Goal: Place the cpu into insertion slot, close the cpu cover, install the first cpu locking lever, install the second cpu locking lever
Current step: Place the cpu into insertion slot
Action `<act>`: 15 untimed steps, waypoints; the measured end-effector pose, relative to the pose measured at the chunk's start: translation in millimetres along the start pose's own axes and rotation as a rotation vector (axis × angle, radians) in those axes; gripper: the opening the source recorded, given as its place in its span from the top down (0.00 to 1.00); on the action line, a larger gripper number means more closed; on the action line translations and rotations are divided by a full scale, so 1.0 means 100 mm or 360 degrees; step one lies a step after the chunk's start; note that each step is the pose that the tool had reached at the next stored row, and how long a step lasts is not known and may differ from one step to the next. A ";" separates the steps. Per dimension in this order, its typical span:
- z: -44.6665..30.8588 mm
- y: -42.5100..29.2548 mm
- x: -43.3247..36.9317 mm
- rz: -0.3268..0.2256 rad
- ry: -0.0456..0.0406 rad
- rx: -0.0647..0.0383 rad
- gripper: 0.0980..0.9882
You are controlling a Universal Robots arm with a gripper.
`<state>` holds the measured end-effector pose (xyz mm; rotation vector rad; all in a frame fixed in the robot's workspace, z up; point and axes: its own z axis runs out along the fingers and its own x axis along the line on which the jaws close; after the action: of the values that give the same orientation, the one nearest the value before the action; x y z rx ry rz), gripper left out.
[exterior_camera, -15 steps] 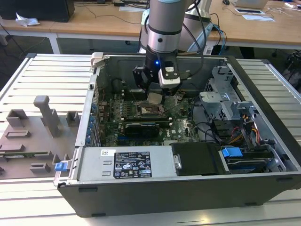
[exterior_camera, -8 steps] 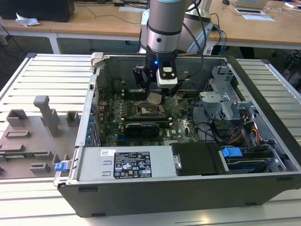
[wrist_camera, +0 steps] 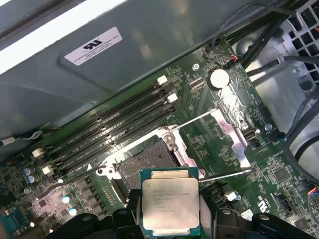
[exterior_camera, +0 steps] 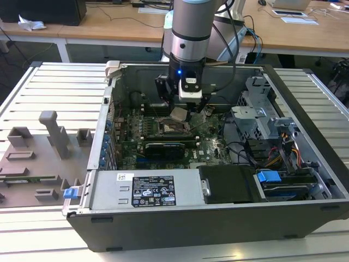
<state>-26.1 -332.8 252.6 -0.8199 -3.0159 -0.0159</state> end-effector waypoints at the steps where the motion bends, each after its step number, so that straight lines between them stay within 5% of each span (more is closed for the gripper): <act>1: 0.000 0.000 0.000 0.0027 0.0000 0.0000 0.50; 15: 0.001 0.000 0.000 0.0171 -0.0001 -0.0003 0.50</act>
<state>-26.1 -332.8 252.4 -0.9808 -2.9680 -0.0173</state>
